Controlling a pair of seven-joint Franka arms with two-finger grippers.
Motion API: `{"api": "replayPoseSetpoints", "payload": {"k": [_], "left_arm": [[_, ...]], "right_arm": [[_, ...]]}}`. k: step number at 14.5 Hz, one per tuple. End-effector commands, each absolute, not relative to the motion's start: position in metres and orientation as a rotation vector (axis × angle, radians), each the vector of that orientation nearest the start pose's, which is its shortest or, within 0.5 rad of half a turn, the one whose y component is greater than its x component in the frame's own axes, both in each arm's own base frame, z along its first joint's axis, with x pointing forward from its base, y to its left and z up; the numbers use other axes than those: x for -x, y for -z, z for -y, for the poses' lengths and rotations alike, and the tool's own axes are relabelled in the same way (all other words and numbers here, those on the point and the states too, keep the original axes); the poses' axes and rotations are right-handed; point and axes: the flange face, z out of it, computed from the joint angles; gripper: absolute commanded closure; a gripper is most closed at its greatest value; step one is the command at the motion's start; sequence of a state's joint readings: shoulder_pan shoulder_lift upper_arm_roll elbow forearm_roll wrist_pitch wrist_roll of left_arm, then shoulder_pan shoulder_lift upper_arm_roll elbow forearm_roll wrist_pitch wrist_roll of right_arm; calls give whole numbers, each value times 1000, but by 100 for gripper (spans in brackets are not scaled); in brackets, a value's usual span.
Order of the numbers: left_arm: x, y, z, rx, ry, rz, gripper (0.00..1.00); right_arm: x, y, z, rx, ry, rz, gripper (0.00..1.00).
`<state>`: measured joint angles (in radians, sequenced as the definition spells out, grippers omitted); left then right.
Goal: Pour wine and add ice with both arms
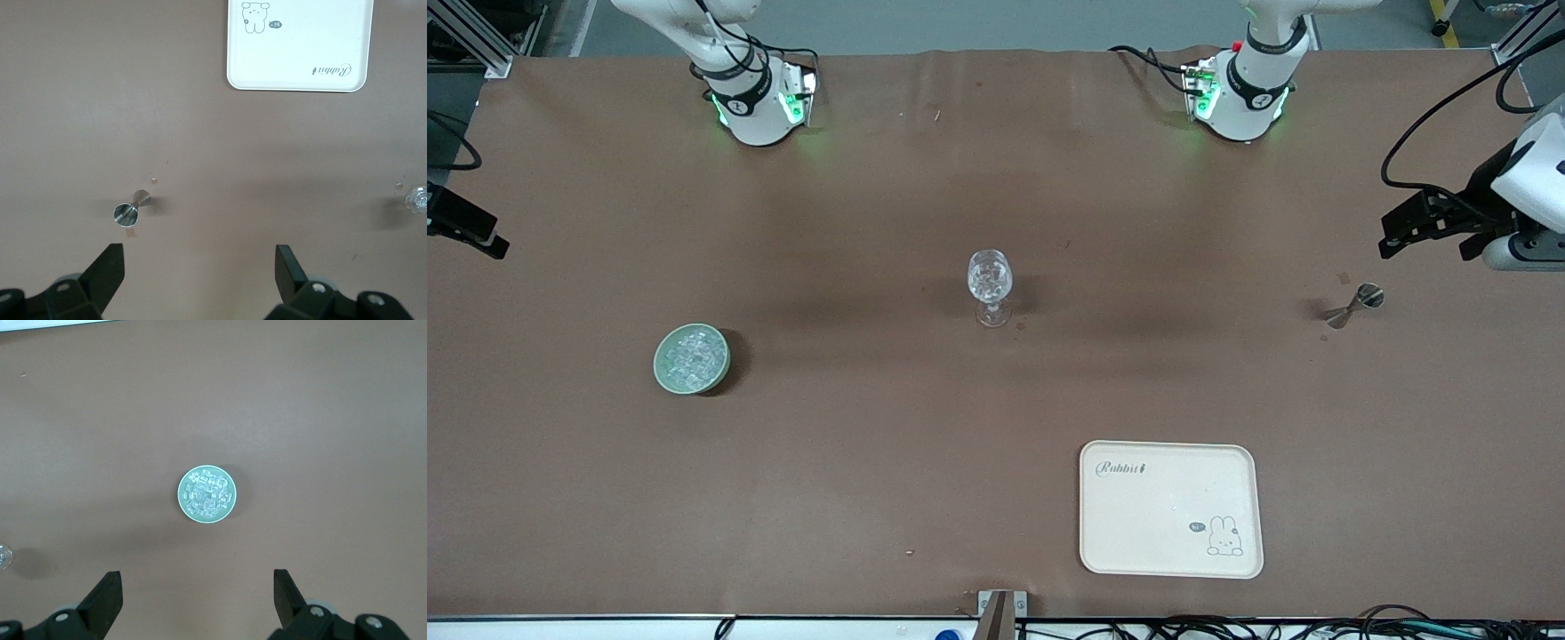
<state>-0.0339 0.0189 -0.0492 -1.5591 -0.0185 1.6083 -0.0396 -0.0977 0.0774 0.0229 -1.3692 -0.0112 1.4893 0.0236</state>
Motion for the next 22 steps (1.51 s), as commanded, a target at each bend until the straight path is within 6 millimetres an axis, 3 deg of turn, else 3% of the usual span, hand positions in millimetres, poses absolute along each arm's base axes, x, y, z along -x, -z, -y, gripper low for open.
{"api": "replayPoseSetpoints", "payload": {"k": [1,5,6,9,12,14,16,18,20,22], "left_arm": [[-562,-627,46,3143,58,-75,1],[-564,-625,45,3145,50,-55,0],[-564,-625,36,3145,41,-36,0],[-564,-621,-27,3169,10,158,0],[-566,-603,-97,3226,-37,551,0],[-564,-581,-145,3210,-100,718,0],[-560,-553,-179,3187,-235,856,0],[-557,-515,-211,3103,-391,1141,0],[-559,-474,-245,3034,-496,1440,0],[-556,-433,-272,2985,-598,1644,0]], "right_arm": [[-564,-672,49,3157,64,-144,0],[-564,-671,58,3156,69,-166,0],[-563,-672,58,3156,67,-166,0],[-564,-671,54,3156,69,-161,0],[-564,-671,55,3156,64,-161,0],[-561,-668,54,3156,28,-157,0],[-562,-666,52,3155,23,-166,0],[-564,-663,51,3157,28,-164,0],[-564,-640,57,3154,-49,-175,0],[-567,-605,63,3153,-96,-189,0]]}}
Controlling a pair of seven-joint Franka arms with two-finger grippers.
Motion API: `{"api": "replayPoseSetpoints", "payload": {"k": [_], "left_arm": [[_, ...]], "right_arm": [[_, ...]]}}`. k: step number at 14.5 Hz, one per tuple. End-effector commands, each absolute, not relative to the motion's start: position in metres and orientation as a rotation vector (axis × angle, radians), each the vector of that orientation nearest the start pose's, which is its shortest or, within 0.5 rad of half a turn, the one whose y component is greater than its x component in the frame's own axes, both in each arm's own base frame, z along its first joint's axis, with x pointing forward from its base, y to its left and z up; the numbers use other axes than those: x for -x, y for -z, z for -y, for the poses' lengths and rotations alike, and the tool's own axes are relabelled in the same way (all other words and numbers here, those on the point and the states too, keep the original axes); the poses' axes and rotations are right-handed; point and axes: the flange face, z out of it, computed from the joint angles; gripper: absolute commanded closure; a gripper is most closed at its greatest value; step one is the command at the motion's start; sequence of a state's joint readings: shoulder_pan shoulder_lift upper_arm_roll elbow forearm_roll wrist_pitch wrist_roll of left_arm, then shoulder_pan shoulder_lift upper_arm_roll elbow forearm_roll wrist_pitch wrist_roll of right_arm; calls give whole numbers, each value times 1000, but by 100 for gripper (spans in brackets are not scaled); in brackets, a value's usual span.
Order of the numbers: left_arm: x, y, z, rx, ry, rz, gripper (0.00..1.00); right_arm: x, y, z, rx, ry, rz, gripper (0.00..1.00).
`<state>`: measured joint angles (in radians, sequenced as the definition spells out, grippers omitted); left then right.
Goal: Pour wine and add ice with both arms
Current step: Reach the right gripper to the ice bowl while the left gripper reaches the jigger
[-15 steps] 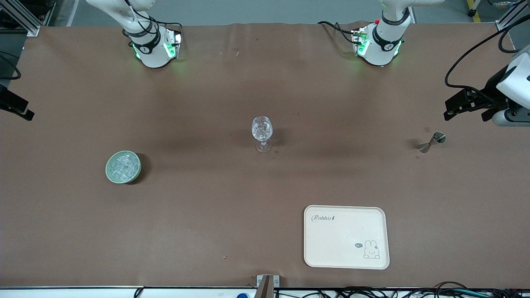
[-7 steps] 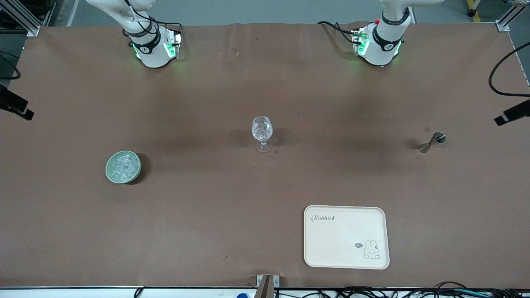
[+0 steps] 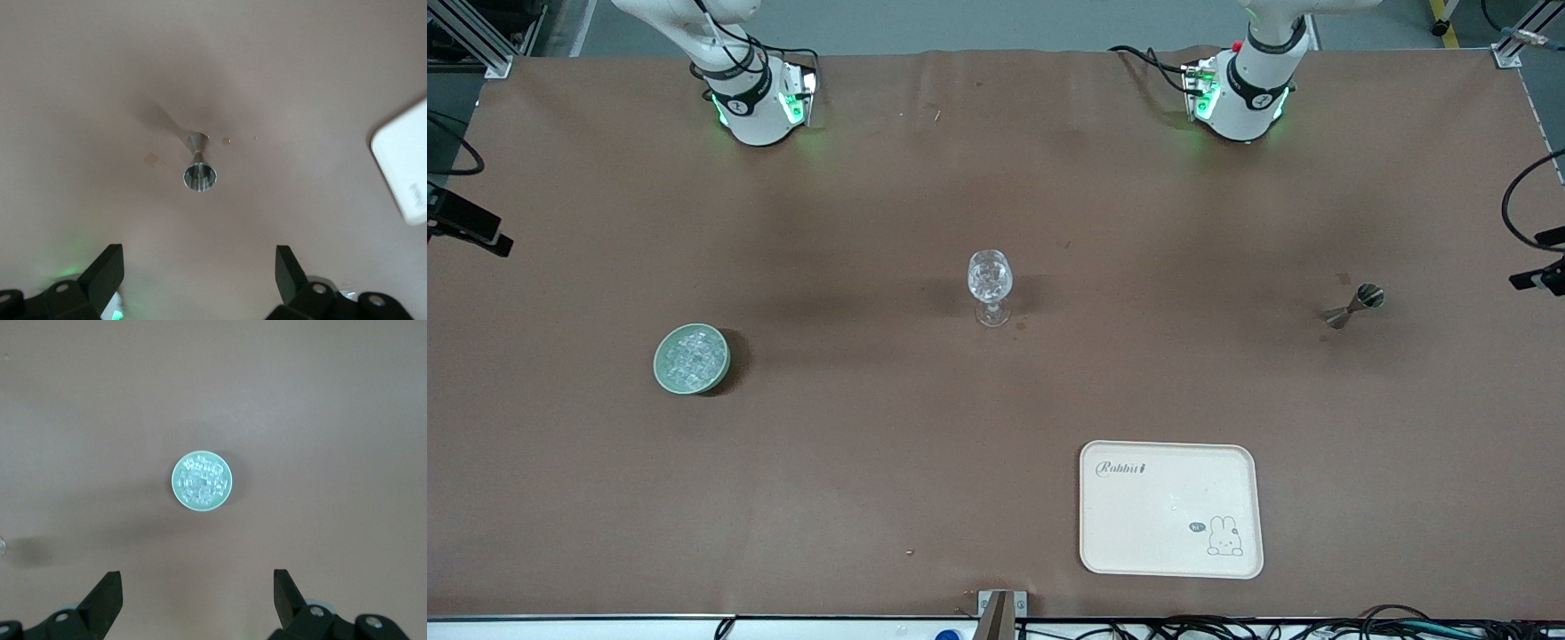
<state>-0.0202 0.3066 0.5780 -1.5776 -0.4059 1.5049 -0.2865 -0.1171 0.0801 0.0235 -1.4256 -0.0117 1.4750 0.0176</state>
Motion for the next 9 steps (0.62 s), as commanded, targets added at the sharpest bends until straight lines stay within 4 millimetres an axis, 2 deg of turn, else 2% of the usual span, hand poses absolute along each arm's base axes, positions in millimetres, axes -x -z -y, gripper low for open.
{"api": "replayPoseSetpoints", "payload": {"k": [1,4,6,9], "left_arm": [[-554,-410,-286,2954,-655,1749,0],[-548,-337,-314,2891,-861,2010,0],[-545,-298,-319,2853,-982,2103,0],[-534,-266,-317,2797,-1128,2142,0]], "right_arm": [[-572,-582,64,3153,-89,-184,0],[-578,-537,61,3154,-69,-171,0],[-582,-504,58,3153,-59,-163,0],[-589,-408,53,3152,-35,-138,0]]}}
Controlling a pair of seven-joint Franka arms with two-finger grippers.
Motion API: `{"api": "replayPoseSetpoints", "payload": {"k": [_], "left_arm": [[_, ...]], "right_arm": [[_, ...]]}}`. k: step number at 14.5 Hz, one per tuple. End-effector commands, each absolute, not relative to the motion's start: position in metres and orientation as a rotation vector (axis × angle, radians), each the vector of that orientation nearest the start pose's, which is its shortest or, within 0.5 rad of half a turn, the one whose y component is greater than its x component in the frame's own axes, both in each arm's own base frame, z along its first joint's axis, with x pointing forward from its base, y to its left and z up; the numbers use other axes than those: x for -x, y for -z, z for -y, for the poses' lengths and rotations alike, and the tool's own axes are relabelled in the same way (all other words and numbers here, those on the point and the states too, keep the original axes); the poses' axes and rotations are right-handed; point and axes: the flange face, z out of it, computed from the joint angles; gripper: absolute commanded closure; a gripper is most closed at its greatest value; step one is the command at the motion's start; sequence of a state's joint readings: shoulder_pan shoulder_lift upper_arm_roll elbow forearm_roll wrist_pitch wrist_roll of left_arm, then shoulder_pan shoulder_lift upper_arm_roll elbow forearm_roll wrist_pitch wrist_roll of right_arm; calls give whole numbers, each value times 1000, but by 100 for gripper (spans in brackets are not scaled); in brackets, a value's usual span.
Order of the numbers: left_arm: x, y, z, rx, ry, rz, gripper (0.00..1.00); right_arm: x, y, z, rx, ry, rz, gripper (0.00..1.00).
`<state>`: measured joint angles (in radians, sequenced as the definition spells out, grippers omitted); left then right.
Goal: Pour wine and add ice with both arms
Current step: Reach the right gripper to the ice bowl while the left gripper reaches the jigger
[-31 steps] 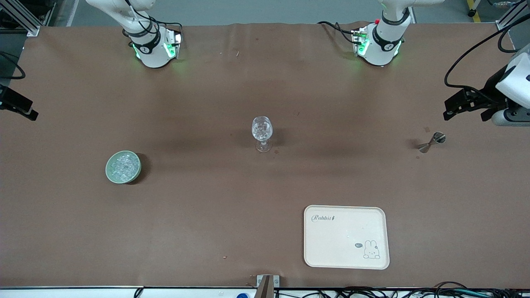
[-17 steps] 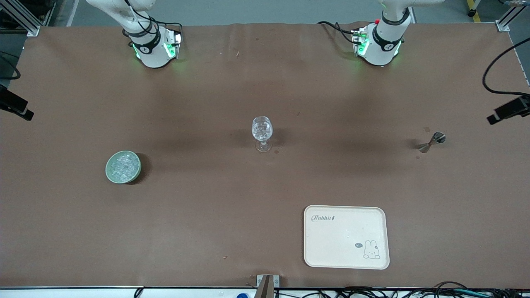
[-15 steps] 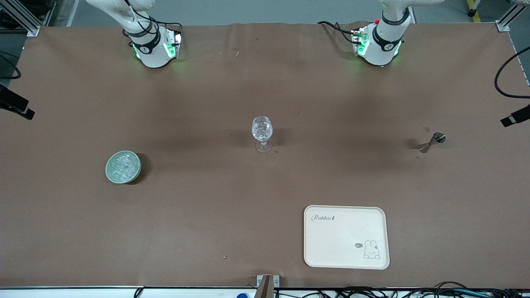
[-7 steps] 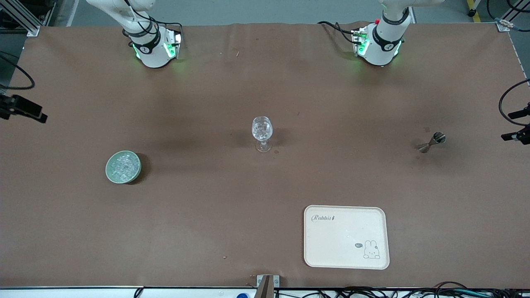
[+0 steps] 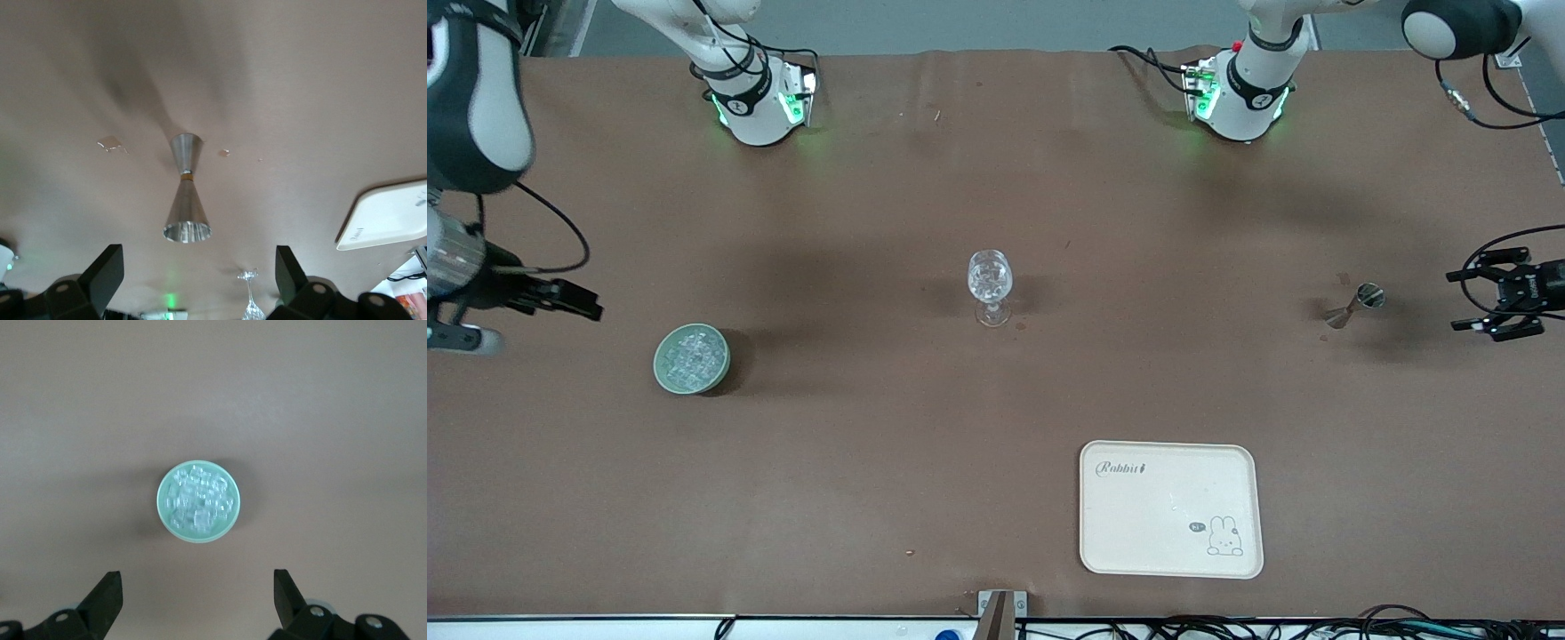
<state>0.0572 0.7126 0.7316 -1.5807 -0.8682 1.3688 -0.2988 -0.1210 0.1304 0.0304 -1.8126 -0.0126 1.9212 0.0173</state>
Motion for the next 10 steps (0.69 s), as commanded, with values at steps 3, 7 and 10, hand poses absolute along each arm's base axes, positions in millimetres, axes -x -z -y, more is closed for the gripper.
{"api": "replayPoseSetpoints", "payload": {"k": [3,7,10], "left_arm": [[-516,-216,-315,-1826,867,-1511,0],[-499,-161,-303,-1775,865,-1413,0],[-490,-136,-299,-1700,836,-1411,0]], "right_arm": [[-592,-342,54,3148,-53,-128,0],[-590,-281,46,3140,-132,-104,0],[-579,-255,43,3145,-89,-90,11]]}}
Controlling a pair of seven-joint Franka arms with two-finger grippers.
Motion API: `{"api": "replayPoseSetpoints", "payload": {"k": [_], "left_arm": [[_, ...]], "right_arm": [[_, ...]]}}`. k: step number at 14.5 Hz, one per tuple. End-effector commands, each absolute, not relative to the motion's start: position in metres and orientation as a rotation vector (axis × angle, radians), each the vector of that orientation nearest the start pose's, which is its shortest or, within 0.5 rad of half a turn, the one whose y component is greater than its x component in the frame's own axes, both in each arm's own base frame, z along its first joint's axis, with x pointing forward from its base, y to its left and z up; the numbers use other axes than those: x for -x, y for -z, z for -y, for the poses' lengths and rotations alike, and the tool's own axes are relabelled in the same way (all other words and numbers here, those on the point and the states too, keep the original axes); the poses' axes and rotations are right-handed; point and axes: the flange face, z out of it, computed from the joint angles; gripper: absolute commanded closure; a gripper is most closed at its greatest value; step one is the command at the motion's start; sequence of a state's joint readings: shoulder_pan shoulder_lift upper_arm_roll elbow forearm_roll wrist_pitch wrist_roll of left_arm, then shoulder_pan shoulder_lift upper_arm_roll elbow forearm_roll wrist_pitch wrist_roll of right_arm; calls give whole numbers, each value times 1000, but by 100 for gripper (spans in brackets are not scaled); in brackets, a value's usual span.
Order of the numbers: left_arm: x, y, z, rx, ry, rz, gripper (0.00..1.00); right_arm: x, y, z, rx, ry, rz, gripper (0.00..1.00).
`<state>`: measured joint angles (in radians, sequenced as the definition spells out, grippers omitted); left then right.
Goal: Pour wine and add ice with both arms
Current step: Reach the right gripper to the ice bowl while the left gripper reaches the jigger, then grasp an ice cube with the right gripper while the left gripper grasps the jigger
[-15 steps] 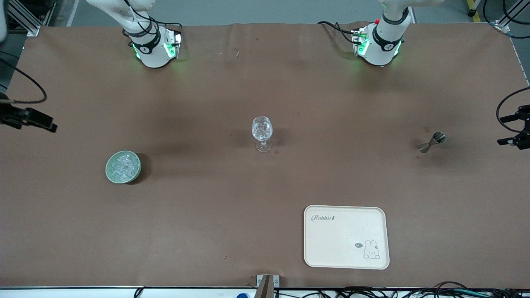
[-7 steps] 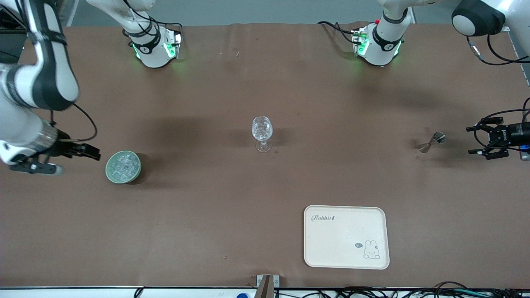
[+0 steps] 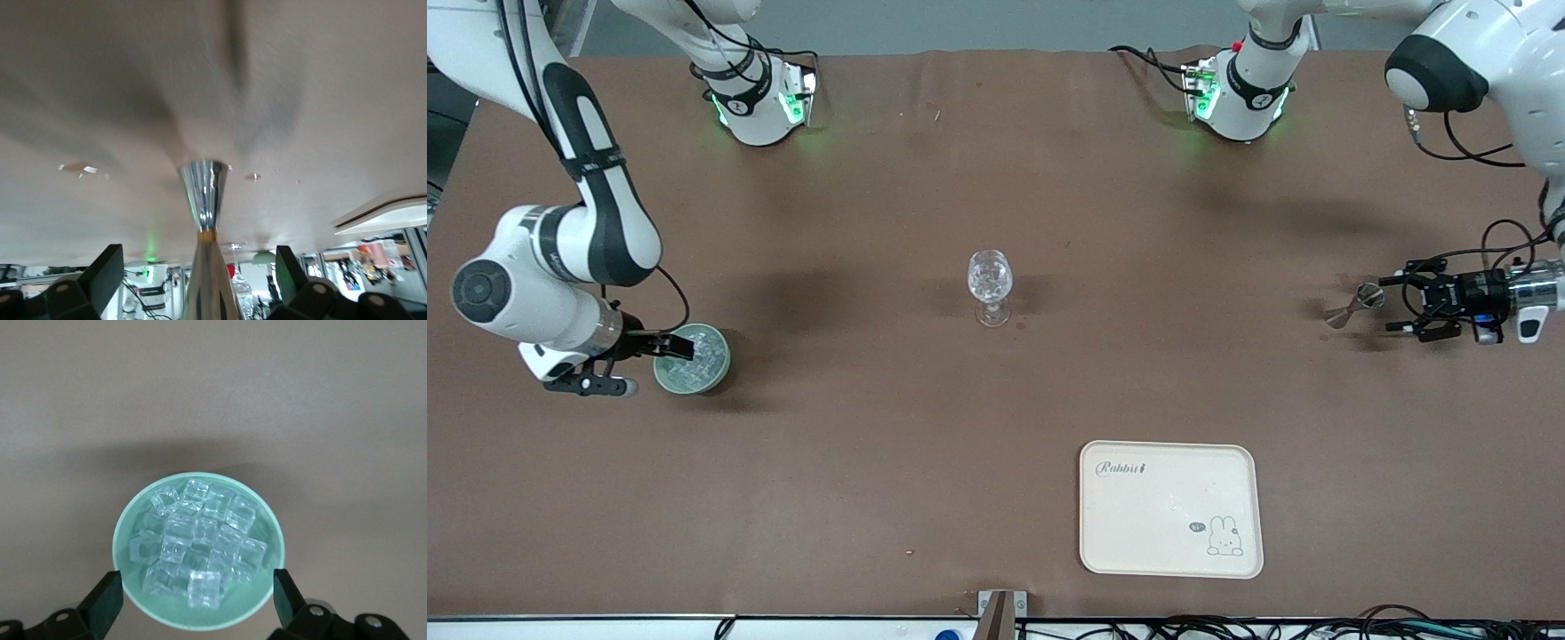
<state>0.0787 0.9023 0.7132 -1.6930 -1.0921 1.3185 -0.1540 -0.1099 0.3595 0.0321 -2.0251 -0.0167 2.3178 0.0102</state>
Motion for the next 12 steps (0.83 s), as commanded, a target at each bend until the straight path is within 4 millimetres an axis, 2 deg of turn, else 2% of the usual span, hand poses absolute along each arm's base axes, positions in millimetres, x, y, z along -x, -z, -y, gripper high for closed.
{"api": "replayPoseSetpoints", "payload": {"k": [1,3,5,7,12], "left_arm": [[-489,-131,-298,-1680,831,-1414,1],[-481,-121,-295,-1620,832,-1439,4],[-473,-113,-291,-1576,832,-1450,7],[-468,-104,-281,-1544,847,-1444,8],[-462,-97,-276,-1495,837,-1452,9]], "right_arm": [[-577,-248,42,3147,-104,-80,21],[-570,-241,42,3146,-135,-78,39],[-563,-235,42,3144,-159,-79,48],[-559,-231,42,3143,-174,-81,51],[-558,-229,42,3143,-174,-81,53]]}}
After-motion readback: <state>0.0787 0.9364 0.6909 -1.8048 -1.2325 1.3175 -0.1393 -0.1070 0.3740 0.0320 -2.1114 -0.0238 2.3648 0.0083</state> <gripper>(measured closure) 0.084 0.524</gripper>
